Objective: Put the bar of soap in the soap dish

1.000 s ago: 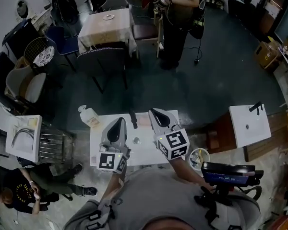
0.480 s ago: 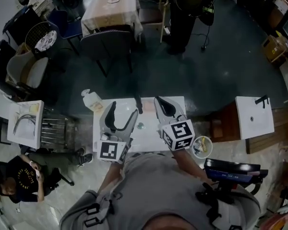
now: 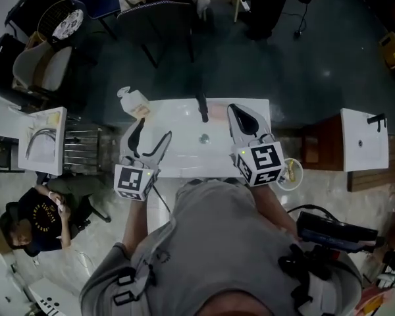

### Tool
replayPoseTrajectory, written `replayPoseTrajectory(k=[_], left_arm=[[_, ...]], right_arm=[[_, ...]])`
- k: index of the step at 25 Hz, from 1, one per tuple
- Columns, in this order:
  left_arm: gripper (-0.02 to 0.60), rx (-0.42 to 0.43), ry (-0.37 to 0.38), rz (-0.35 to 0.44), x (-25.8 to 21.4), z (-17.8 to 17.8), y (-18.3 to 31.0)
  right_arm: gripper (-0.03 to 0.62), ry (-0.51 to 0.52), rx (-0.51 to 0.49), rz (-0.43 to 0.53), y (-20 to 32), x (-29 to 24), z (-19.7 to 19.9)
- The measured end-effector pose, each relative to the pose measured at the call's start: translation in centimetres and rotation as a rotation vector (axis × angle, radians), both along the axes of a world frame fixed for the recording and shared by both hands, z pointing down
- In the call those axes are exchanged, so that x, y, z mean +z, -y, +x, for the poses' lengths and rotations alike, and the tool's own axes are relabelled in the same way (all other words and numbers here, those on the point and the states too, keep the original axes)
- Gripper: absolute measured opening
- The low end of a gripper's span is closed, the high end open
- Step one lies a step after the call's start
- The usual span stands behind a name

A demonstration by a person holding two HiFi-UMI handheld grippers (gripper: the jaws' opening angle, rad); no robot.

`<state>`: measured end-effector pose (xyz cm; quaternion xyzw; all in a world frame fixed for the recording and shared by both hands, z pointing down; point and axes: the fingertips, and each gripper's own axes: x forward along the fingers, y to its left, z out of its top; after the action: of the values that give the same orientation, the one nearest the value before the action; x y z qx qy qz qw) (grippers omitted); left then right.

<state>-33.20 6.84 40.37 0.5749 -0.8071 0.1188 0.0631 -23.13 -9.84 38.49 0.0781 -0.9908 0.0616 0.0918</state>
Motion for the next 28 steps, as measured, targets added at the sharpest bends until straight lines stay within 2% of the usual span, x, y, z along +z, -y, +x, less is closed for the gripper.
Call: replayPoseTrajectory(k=[6,11,14,22,28], left_arm=[[0.334,0.095,0.007,-0.247,6.9,-1.0,-3.0],[0.334,0.235,-0.046,-0.467,13.4,0.4,-5.2],[0.334,0.28,-0.056,-0.603,17.0,0.5,-7.5],[0.331,0.372,-0.065,-0.844,24.4,-0.5,-12.9],[0.318,0.477,-0.026,-0.997,28.6,0.2,-15.4]], right_arm=[[0.003,-0.014,0.004,-0.007,0.1,0.8,0.5],[0.003,-0.028,-0.011,-0.006,-0.2,1.2,0.7],[0.003,-0.036,-0.023,-0.009,-0.7,1.4,0.7],[0.003,-0.055,-0.021,-0.004,-0.9,2.1,1.5],[0.003,-0.065,-0.012,0.001,-0.9,2.4,1.8]])
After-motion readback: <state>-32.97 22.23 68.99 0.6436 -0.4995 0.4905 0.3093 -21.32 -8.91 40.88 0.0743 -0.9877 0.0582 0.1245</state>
